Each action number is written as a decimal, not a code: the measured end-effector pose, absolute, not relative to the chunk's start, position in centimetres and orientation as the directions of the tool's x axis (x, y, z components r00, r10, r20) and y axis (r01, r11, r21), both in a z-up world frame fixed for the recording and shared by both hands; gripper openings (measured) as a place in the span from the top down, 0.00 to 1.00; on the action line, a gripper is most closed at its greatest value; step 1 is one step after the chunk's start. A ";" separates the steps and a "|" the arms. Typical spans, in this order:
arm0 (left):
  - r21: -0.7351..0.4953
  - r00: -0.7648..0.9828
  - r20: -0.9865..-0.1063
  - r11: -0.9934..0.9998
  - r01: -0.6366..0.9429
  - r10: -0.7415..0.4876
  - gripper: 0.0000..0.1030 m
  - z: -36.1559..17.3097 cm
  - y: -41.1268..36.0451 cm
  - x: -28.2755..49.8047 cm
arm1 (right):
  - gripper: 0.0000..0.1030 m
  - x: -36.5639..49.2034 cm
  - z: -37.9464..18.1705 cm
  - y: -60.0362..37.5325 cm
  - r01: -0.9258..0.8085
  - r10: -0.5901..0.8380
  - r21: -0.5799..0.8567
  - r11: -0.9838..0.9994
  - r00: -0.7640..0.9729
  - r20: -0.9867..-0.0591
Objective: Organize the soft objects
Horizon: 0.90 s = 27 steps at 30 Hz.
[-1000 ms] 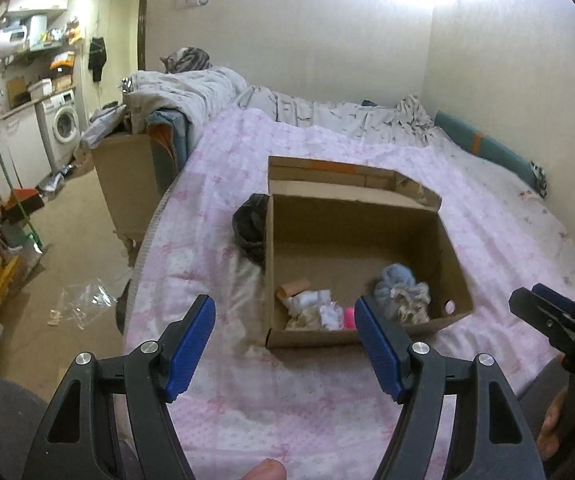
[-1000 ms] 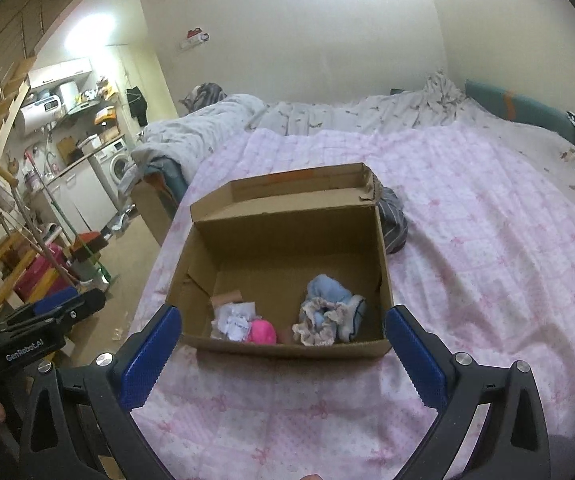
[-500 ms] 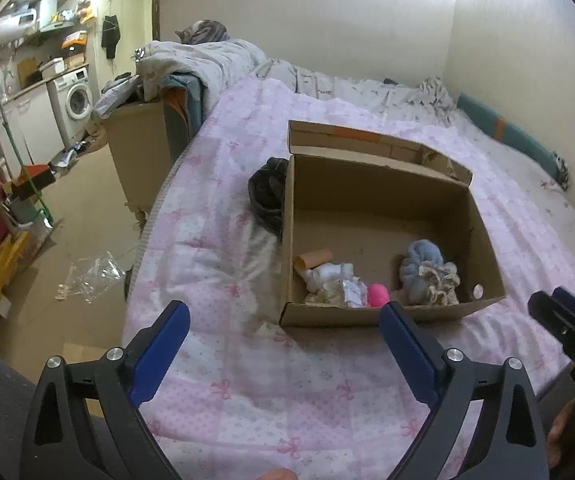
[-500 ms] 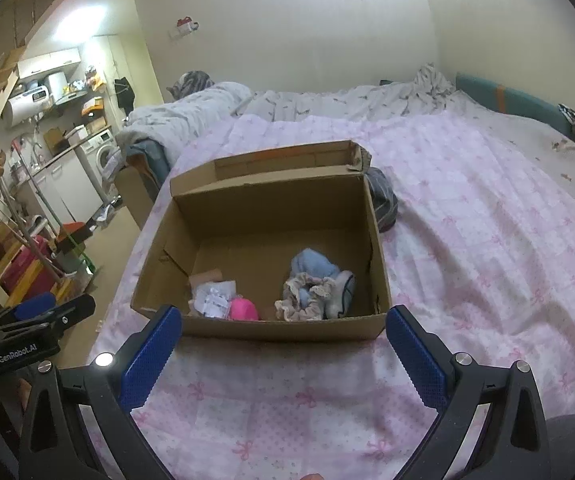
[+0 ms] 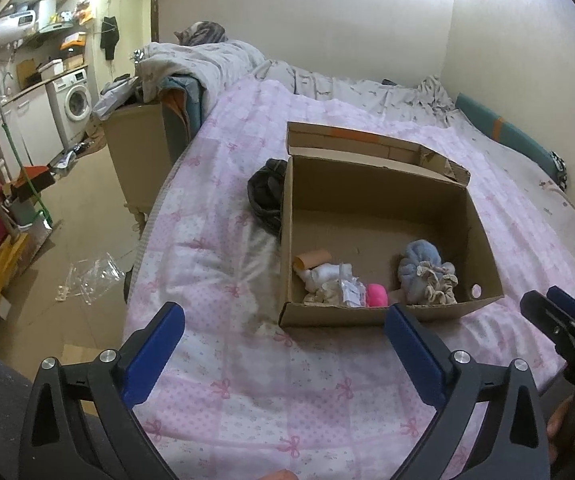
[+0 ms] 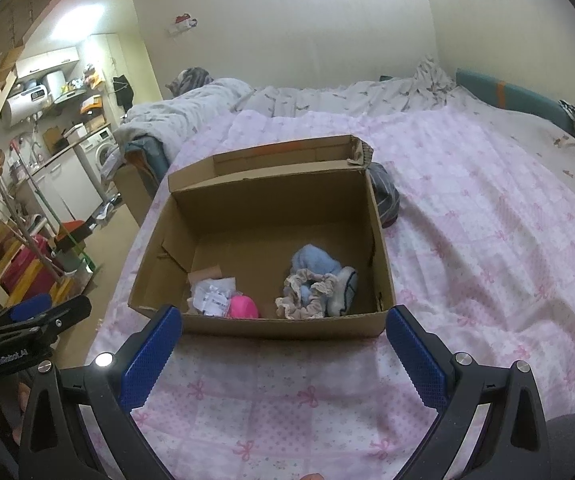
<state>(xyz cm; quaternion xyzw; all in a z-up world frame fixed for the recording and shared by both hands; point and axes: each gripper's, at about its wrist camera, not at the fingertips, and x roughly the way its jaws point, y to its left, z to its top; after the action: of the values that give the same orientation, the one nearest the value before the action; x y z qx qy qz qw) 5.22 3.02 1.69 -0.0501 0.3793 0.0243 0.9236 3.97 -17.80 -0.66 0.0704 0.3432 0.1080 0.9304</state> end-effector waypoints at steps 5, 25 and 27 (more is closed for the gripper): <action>-0.078 0.713 -0.701 0.993 -0.088 0.008 0.01 1.9 3.1 5.1 | 0.00 3.9 -0.7 -17.8 -0.155 0.248 0.200 0.967 0.744 -0.621; -0.072 0.717 -0.697 0.994 -0.087 0.012 0.01 2.1 3.2 5.0 | 0.00 3.7 -0.5 -18.2 -0.154 0.249 0.206 0.966 0.760 -0.601; -0.072 0.718 -0.696 0.994 -0.084 0.010 0.01 2.1 3.1 4.9 | 0.00 3.7 -0.5 -18.2 -0.153 0.247 0.205 0.967 0.762 -0.599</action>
<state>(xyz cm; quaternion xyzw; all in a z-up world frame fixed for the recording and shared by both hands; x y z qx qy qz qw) 4.93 3.15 2.14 -0.0491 0.3749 0.0253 0.9254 3.66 -18.18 -0.47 0.0719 0.3283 0.1069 0.9357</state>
